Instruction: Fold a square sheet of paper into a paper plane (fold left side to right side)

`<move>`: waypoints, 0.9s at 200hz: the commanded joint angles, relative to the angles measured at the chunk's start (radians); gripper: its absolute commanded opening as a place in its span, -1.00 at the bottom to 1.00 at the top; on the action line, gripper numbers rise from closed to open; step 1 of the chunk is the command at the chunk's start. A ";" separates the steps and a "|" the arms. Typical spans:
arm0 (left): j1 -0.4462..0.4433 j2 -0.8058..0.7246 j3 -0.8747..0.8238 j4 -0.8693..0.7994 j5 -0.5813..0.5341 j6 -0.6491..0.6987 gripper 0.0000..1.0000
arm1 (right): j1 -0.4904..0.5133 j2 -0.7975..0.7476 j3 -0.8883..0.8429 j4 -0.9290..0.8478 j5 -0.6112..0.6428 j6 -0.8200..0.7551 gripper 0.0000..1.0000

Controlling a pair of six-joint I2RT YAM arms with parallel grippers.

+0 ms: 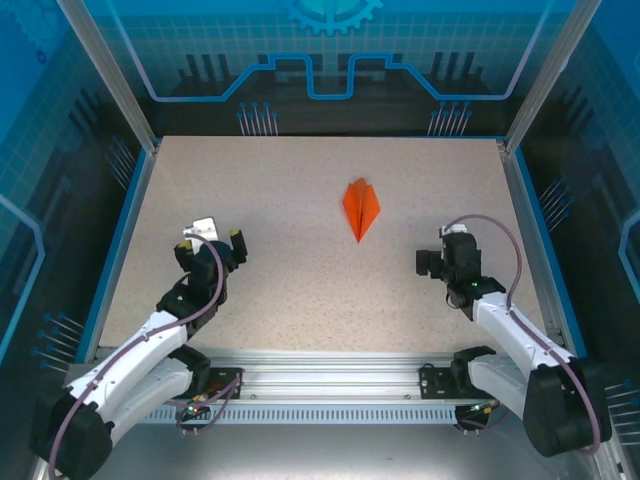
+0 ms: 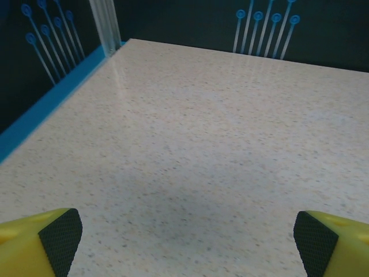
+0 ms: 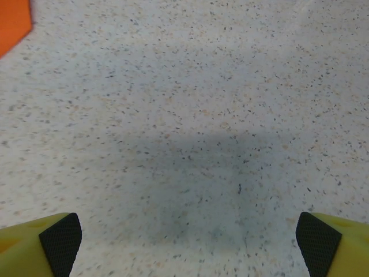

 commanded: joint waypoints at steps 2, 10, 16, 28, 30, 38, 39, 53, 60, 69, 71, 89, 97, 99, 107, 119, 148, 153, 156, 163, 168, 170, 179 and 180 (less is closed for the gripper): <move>0.054 0.033 -0.063 0.127 -0.050 0.075 0.97 | -0.047 0.076 -0.042 0.358 -0.008 -0.068 1.00; 0.072 0.047 -0.089 0.167 -0.043 0.082 0.97 | -0.051 0.116 -0.056 0.436 -0.008 -0.080 0.99; 0.083 0.054 -0.104 0.189 -0.034 0.085 0.97 | -0.051 0.130 -0.042 0.437 -0.020 -0.090 0.99; 0.109 0.068 -0.131 0.230 -0.006 0.089 0.97 | -0.051 0.172 -0.049 0.524 -0.042 -0.120 0.99; 0.114 0.070 -0.134 0.238 -0.001 0.089 0.97 | -0.052 0.179 -0.051 0.537 -0.045 -0.122 0.99; 0.128 0.080 -0.151 0.274 0.022 0.096 0.97 | -0.053 0.206 -0.051 0.590 -0.059 -0.135 0.99; 0.131 0.081 -0.154 0.279 0.024 0.096 0.97 | -0.054 0.209 -0.050 0.596 -0.061 -0.138 0.99; 0.156 0.097 -0.182 0.345 0.074 0.110 0.97 | -0.053 0.263 -0.035 0.661 -0.092 -0.176 0.99; 0.170 0.108 -0.194 0.375 0.106 0.120 0.97 | -0.052 0.288 -0.026 0.687 -0.107 -0.195 0.99; 0.186 0.125 -0.206 0.422 0.138 0.129 0.97 | -0.053 0.318 -0.015 0.715 -0.121 -0.216 0.99; 0.191 0.129 -0.209 0.432 0.148 0.133 0.97 | -0.052 0.326 -0.012 0.721 -0.123 -0.217 0.99; 0.219 0.161 -0.213 0.491 0.215 0.155 0.97 | -0.062 0.409 -0.015 0.806 -0.173 -0.215 0.99; 0.230 0.178 -0.215 0.524 0.249 0.163 0.97 | -0.060 0.449 -0.023 0.858 -0.197 -0.228 0.99; 0.233 0.183 -0.216 0.530 0.257 0.167 0.97 | -0.062 0.454 -0.023 0.867 -0.203 -0.229 0.99; 0.242 0.208 -0.212 0.557 0.282 0.177 0.97 | -0.073 0.460 -0.025 0.868 -0.220 -0.217 0.99; 0.254 0.251 -0.200 0.594 0.311 0.191 0.97 | -0.080 0.492 -0.030 0.907 -0.231 -0.221 0.99; 0.275 0.394 -0.156 0.718 0.391 0.237 0.97 | -0.138 0.487 0.005 0.832 -0.352 -0.192 1.00; 0.276 0.422 -0.146 0.743 0.403 0.246 0.97 | -0.138 0.486 0.004 0.831 -0.353 -0.191 0.99; 0.277 0.440 -0.140 0.758 0.409 0.252 0.97 | -0.138 0.487 0.002 0.839 -0.352 -0.191 0.99; 0.278 0.476 -0.130 0.791 0.417 0.261 0.97 | -0.139 0.485 0.005 0.829 -0.352 -0.192 0.99; 0.277 0.502 -0.124 0.819 0.429 0.263 0.97 | -0.138 0.487 0.003 0.836 -0.352 -0.193 0.99; 0.278 0.513 -0.124 0.833 0.437 0.265 0.97 | -0.137 0.488 0.003 0.835 -0.351 -0.192 0.99; 0.281 0.564 -0.114 0.869 0.469 0.286 0.97 | -0.138 0.487 0.003 0.834 -0.353 -0.192 0.99; 0.280 0.569 -0.113 0.871 0.470 0.286 0.97 | -0.138 0.487 0.003 0.834 -0.352 -0.192 0.99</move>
